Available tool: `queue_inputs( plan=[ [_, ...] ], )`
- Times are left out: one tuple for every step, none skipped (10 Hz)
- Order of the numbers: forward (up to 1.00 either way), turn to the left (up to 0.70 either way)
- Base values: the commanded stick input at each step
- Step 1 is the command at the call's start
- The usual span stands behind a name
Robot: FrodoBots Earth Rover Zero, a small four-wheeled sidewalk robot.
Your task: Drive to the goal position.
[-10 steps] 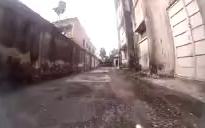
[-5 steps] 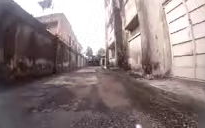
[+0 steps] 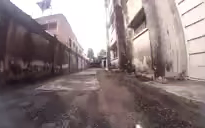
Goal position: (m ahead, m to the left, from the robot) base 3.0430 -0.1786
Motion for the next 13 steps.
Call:
queue_inputs(
  plan=[
    [1.0,0.01],
    [1.0,0.01],
    [1.0,0.01],
    [1.0,0.01],
    [1.0,0.01],
    [1.0,0.01],
    [1.0,0.01],
    [1.0,0.01],
    [1.0,-0.02],
    [1.0,-0.26],
    [1.0,-0.39],
    [1.0,-0.39],
    [1.0,-0.24]
  ],
)
